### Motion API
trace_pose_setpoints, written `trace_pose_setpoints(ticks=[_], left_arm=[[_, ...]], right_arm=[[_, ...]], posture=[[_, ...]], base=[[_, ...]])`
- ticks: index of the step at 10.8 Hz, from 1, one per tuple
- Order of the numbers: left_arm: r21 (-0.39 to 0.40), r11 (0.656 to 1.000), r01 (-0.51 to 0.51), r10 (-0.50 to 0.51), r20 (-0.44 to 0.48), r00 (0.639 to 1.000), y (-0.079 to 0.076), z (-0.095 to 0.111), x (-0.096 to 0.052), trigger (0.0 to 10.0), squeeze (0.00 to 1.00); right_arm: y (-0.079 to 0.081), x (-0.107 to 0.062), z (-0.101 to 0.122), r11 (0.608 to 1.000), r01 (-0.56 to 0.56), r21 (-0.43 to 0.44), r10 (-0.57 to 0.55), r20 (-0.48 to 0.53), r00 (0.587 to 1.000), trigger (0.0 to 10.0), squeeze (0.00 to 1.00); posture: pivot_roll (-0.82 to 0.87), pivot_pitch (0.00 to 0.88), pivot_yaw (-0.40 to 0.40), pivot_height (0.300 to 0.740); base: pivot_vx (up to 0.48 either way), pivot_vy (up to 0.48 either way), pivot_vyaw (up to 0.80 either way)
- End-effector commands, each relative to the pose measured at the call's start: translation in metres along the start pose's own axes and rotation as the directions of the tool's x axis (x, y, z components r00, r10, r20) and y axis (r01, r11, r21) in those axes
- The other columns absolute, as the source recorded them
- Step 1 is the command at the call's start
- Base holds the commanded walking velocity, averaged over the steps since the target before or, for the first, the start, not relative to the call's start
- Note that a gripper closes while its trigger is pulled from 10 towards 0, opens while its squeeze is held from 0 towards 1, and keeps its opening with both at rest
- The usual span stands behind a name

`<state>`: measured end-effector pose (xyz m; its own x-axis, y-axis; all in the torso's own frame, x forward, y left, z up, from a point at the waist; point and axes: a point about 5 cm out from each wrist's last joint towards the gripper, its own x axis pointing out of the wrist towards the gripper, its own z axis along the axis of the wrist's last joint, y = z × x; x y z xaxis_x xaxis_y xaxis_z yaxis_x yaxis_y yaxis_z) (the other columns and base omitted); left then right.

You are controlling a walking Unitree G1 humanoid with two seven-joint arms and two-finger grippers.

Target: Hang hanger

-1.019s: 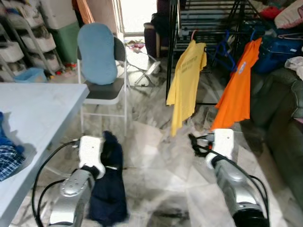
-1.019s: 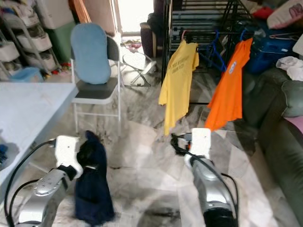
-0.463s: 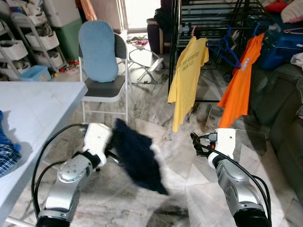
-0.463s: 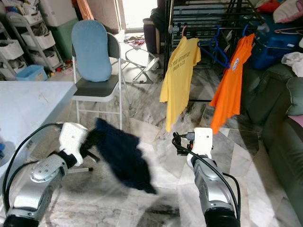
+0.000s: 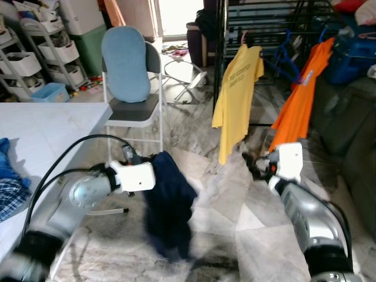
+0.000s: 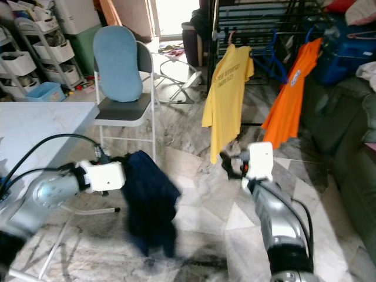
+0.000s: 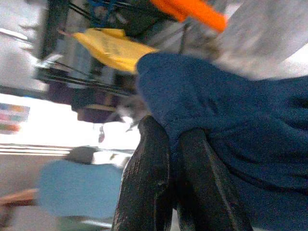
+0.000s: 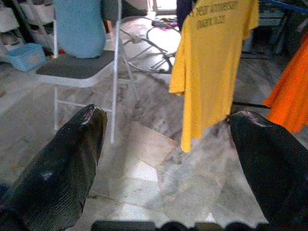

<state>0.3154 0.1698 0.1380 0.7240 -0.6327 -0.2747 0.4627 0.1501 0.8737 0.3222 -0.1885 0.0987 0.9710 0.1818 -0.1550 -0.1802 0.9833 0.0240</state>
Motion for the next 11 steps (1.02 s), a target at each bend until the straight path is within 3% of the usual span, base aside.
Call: trace_pose_setpoints(ticks=[1,2,4,6,7,8,10,11], left_arm=[[0.09,0.99,-0.105,0.102,0.035,0.994,0.024,0.004,0.0,10.0,0.0],[0.144,0.971,-0.193,0.179,0.1,0.979,0.038,0.013,0.006,10.0,0.0],[0.152,0.946,-0.285,0.256,0.185,0.949,0.047,0.025,0.013,10.0,0.0],[0.126,0.936,-0.329,0.291,0.251,0.923,0.048,0.033,0.015,10.0,0.0],[0.08,0.942,-0.325,0.299,0.237,0.924,0.046,0.03,0.016,10.0,0.0],[-0.078,0.939,-0.335,0.343,0.16,0.926,0.041,0.021,0.017,10.0,0.0],[-0.269,0.881,-0.389,0.427,0.101,0.899,0.026,0.017,0.014,10.0,0.0],[-0.329,0.86,-0.391,0.431,0.057,0.901,0.018,0.014,0.013,10.0,0.0]], right_arm=[[0.008,0.003,0.002,0.998,-0.048,0.032,0.048,0.001,0.999,10.0,0.0],[0.023,0.004,0.004,0.987,-0.15,0.049,0.15,0.007,0.989,10.0,0.0],[0.039,0.002,0.005,0.95,-0.304,0.068,0.305,0.002,0.953,10.0,0.0],[0.036,0.001,0.007,0.944,-0.322,0.067,0.323,0.001,0.946,10.0,0.0],[0.032,0.002,0.007,0.953,-0.297,0.06,0.297,0.002,0.955,10.0,0.0],[0.028,0.004,0.009,0.974,-0.223,0.049,0.223,0.023,0.975,10.0,0.0],[0.024,0.0,0.012,0.989,-0.136,0.053,0.131,0.085,0.988,10.0,0.0],[0.023,-0.001,0.012,0.991,-0.115,0.072,0.109,0.089,0.99,10.0,0.0]], posture=[[-0.11,0.0,0.098,0.74],[-0.11,0.0,0.099,0.74],[-0.11,0.0,0.104,0.74],[-0.11,0.0,0.107,0.74],[-0.1,0.0,0.108,0.74],[-0.1,0.0,0.108,0.74],[-0.11,0.0,0.107,0.74],[-0.11,0.0,0.105,0.74]], base=[[0.0,0.0,0.0],[0.0,0.0,0.0],[0.0,0.0,0.0],[0.0,0.0,0.0],[0.0,0.0,0.0],[0.0,0.0,0.0],[0.0,0.0,0.0],[0.0,0.0,0.0]])
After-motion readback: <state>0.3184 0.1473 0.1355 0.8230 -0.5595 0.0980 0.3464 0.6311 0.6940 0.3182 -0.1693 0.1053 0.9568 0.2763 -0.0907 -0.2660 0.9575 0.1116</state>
